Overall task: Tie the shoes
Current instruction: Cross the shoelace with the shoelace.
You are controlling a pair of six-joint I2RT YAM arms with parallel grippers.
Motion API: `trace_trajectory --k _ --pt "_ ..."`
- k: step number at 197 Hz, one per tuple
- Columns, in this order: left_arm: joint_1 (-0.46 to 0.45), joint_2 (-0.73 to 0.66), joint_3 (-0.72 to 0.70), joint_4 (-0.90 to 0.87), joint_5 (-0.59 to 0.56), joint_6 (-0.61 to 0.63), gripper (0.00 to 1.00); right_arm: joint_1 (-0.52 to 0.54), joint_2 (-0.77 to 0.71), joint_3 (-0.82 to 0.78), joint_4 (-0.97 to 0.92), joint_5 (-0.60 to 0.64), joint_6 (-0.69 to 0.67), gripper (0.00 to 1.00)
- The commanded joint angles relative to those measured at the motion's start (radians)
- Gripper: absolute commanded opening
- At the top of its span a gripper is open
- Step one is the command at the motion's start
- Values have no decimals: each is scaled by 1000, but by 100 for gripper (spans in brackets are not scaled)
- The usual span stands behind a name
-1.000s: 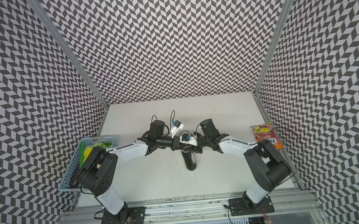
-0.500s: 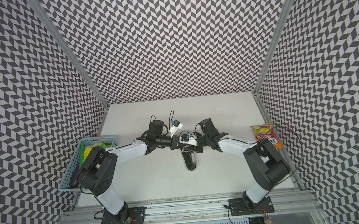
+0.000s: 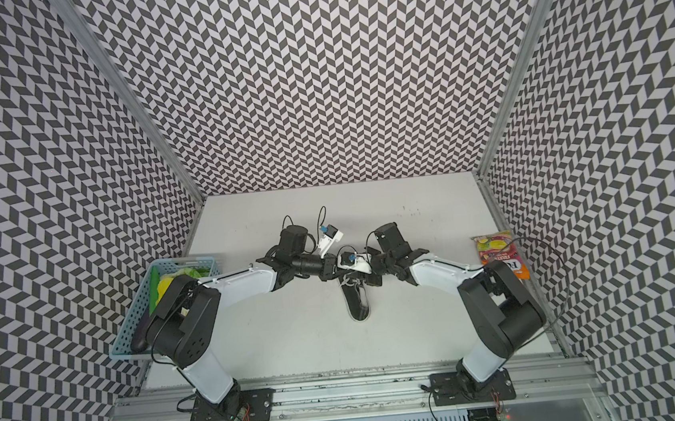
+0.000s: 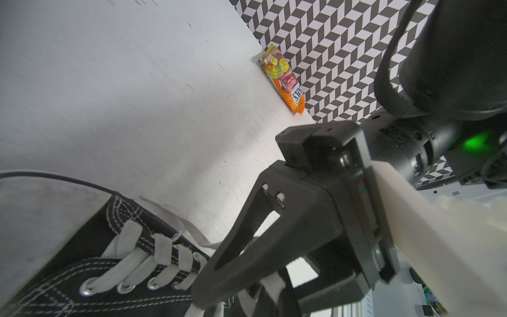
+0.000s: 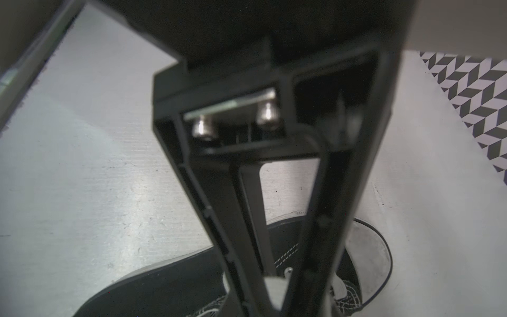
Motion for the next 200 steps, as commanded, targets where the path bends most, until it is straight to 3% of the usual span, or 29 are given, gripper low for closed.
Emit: trace_trajectory --k 1,34,50,80,110,138,169,200 --pt "10 -20 20 39 -12 9 5 8 4 14 4 29 9 19" --pt "15 -40 3 63 -38 5 8 8 4 29 -14 41 17 3" --pt "19 -52 -12 80 -55 3 20 8 2 38 -23 40 31 0" --pt "30 -92 -47 69 -142 40 58 7 2 65 -61 21 111 0" --pt "53 -206 -137 101 -304 77 72 7 -5 75 -101 19 240 0" --pt "55 -330 -240 139 -416 158 68 7 -15 62 -95 6 364 0" --pt "15 -406 -344 203 -403 256 43 6 6 65 -82 -5 483 0" --pt "-89 -376 -342 183 -465 345 29 -2 53 104 -121 -4 577 0"
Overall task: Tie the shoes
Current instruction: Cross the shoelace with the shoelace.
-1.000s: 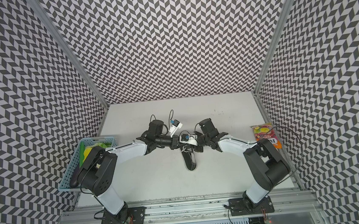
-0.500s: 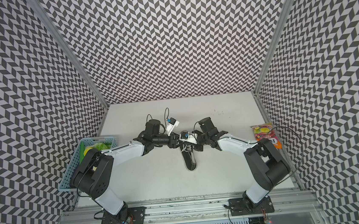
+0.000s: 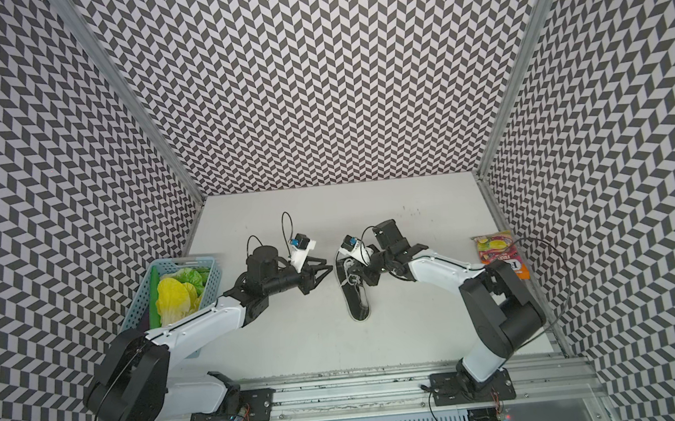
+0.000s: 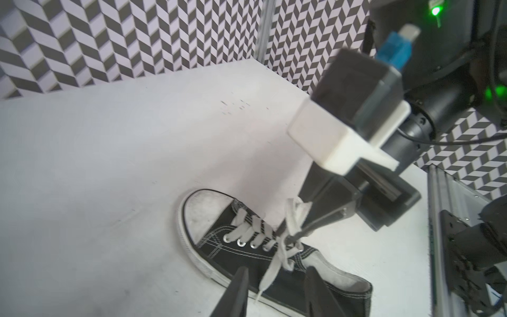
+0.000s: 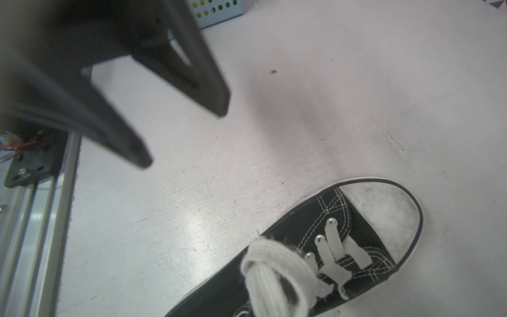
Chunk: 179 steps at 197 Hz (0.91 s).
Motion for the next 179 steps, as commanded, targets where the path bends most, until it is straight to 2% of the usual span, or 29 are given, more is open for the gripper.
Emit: trace_trajectory --k 1,28,54,155,179 --pt "-76 20 2 25 -64 110 28 -3 45 45 -13 -18 123 0" --pt "-151 75 35 46 -113 151 20 -16 97 91 -90 -31 165 0" --pt "-179 142 66 65 -130 182 16 -33 118 101 -120 -50 184 0" --pt "-193 370 226 -14 -230 303 16 -82 137 115 -153 -123 201 0" --pt "-193 379 225 -35 -237 317 19 -91 137 118 -157 -129 201 0"
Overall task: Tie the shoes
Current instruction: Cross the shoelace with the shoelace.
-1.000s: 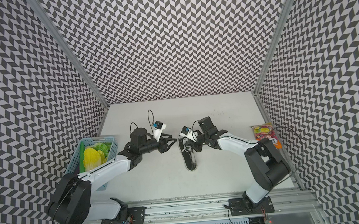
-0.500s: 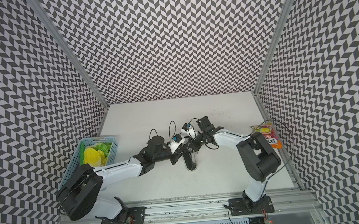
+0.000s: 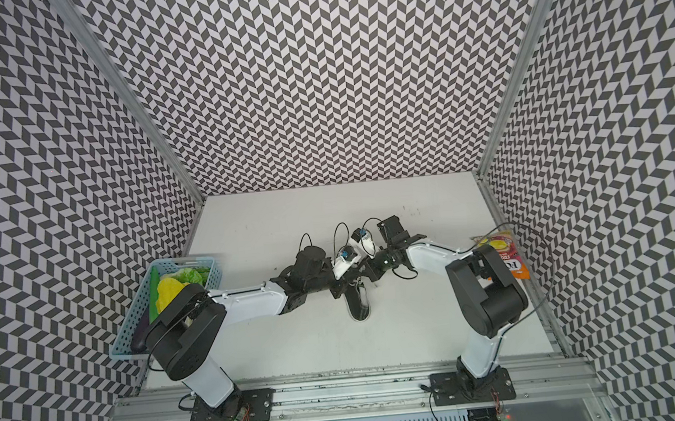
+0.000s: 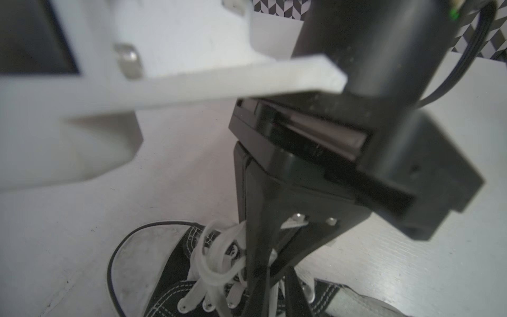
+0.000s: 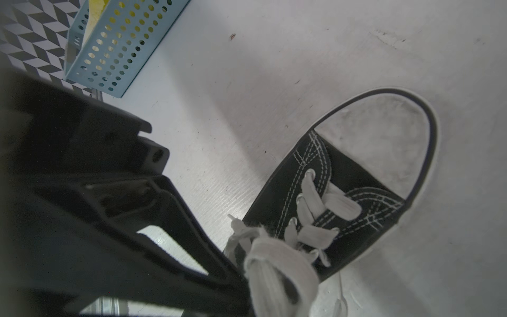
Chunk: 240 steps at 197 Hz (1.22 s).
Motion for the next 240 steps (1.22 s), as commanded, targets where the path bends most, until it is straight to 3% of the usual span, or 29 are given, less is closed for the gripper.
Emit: trace_trajectory --k 1,33,80,118,137,159,183,197,240 --pt "-6 14 17 -37 -32 34 19 0 7 27 -4 -46 6 0" --pt "-5 -14 -29 -27 -23 47 26 -10 9 29 -10 -49 3 0" --pt "-5 37 12 -72 -56 60 26 -13 10 29 -10 -67 3 0" --pt "-4 59 37 -109 -44 68 22 -13 6 19 0 -67 10 0" --pt "-5 62 34 -112 -41 60 13 -14 0 12 17 -69 22 2" --pt "-4 51 31 -108 -35 35 0 -14 -12 5 35 -69 40 12" --pt "5 18 21 -82 -23 -25 0 -30 -40 -21 66 -82 68 39" --pt "15 -8 13 -64 1 -75 0 -46 -68 -52 94 -98 92 49" --pt "48 -57 -1 -35 102 -202 0 -91 -143 -165 176 -127 139 56"
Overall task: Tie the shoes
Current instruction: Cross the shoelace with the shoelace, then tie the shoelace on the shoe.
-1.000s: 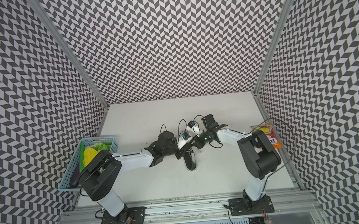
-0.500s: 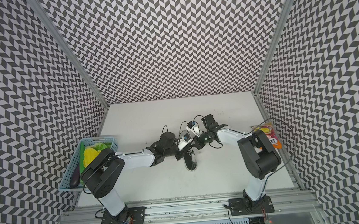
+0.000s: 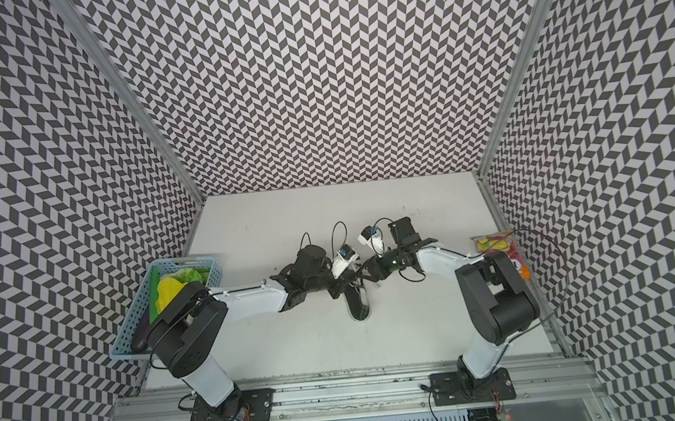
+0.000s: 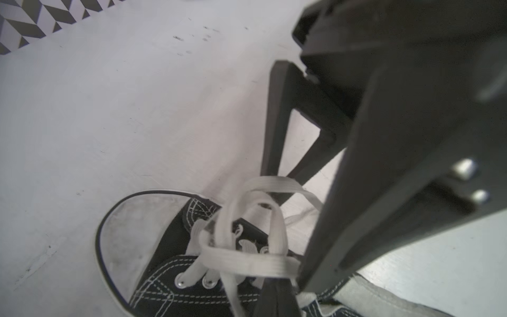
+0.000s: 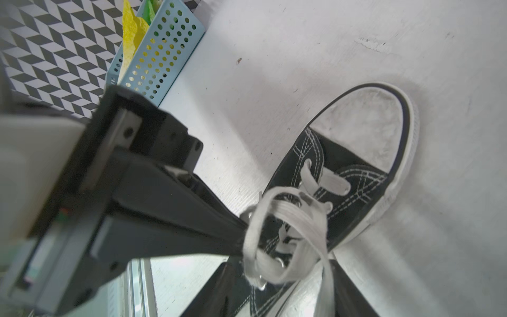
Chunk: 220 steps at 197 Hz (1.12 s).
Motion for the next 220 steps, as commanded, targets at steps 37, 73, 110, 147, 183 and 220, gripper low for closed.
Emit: trace_trajectory --k 37,73,110,147,183,220 --pt "50 -62 1 3 195 -192 0 -36 -44 -84 122 -8 45 49" --pt "59 -87 14 -24 248 -240 0 -36 -11 -95 173 20 56 41" --pt "60 -89 42 -83 265 -237 0 -35 37 -83 204 47 50 40" --pt "63 -94 54 -106 276 -243 0 -34 78 -63 230 53 50 32" --pt "67 -110 55 -132 291 -258 0 -34 108 -46 251 75 61 15" --pt "84 -162 26 -213 285 -286 0 -36 61 -56 255 176 115 0"
